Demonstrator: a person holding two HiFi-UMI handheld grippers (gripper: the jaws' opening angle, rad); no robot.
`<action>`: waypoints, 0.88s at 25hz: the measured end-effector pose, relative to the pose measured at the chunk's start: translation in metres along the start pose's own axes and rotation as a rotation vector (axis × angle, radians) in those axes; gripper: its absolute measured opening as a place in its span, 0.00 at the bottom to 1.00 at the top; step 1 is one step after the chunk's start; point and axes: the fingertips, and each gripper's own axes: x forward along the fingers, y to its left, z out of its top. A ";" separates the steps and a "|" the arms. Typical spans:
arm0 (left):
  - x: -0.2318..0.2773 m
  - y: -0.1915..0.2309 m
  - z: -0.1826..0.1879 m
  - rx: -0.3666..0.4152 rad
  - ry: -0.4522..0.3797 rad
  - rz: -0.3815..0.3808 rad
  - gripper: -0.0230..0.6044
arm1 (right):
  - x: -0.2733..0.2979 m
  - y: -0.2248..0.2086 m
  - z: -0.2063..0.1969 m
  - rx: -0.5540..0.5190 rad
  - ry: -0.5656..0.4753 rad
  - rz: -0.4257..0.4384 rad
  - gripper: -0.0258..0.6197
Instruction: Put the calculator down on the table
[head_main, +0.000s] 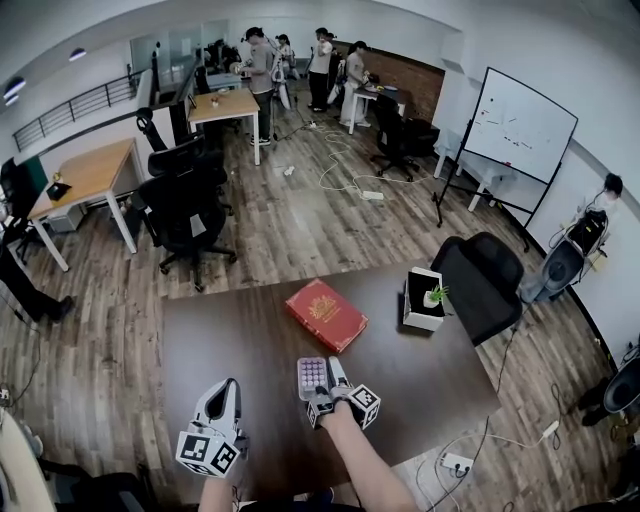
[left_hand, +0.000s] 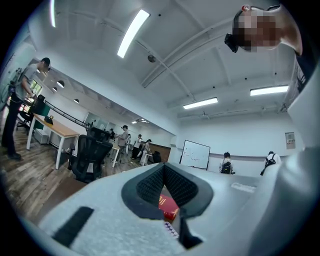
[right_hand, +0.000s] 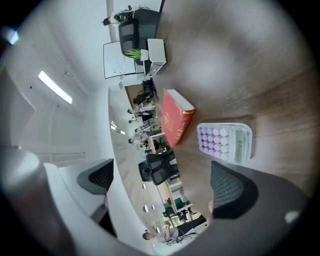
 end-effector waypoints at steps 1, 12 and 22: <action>-0.001 0.000 0.000 0.003 0.004 -0.004 0.03 | -0.004 0.013 -0.004 -0.004 0.009 0.034 0.97; -0.003 -0.005 0.004 0.040 0.003 -0.007 0.03 | -0.055 0.160 -0.033 -0.095 0.043 0.350 0.97; -0.004 -0.001 0.006 0.032 0.008 0.008 0.03 | -0.097 0.242 -0.032 -0.219 0.027 0.531 0.96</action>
